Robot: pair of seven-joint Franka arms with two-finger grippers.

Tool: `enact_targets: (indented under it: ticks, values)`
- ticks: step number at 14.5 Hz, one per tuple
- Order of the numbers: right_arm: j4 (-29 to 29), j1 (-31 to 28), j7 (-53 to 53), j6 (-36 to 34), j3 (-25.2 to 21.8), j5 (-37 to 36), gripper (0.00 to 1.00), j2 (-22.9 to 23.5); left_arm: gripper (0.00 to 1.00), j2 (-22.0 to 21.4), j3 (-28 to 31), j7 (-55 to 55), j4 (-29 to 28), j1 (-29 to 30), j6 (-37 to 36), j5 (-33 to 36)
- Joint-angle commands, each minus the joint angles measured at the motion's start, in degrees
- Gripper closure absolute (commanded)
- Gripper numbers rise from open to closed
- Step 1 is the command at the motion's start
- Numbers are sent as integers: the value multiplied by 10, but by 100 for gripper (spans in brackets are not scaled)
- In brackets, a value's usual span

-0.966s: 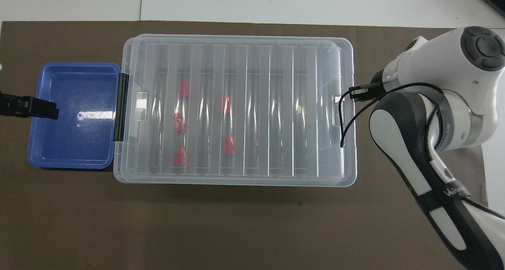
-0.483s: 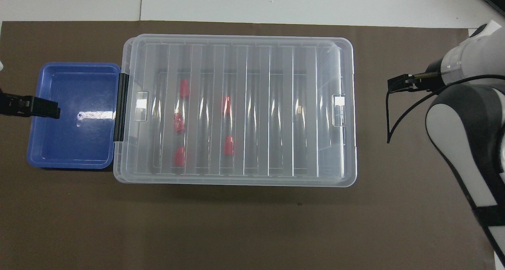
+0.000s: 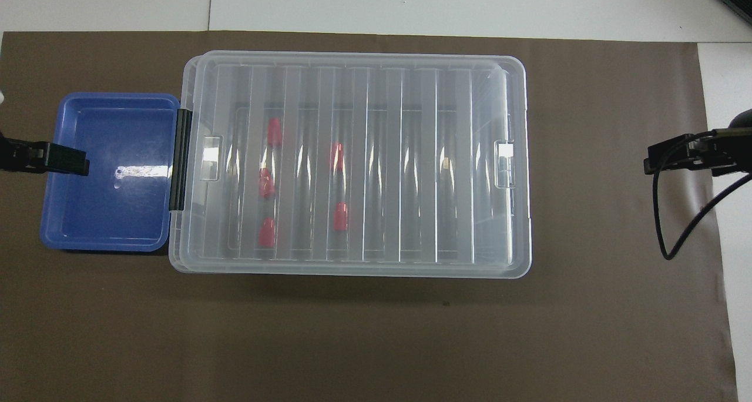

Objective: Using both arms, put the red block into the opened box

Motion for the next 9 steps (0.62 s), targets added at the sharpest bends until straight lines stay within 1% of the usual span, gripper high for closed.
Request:
enact_targets:
  ticks: [1, 5, 9]
  values:
    - [10, -8, 16, -34, 8, -7, 0, -5, 0, -3, 7, -8, -5, -8, 9, -5]
    - [-22, -7, 12, -29, 8, -9, 0, -21, 0, -3, 7, -5, -4, -10, 9, -5]
    - [-22, -8, 10, -28, 9, -9, 0, -22, 0, -3, 7, -5, -5, -8, 9, -4]
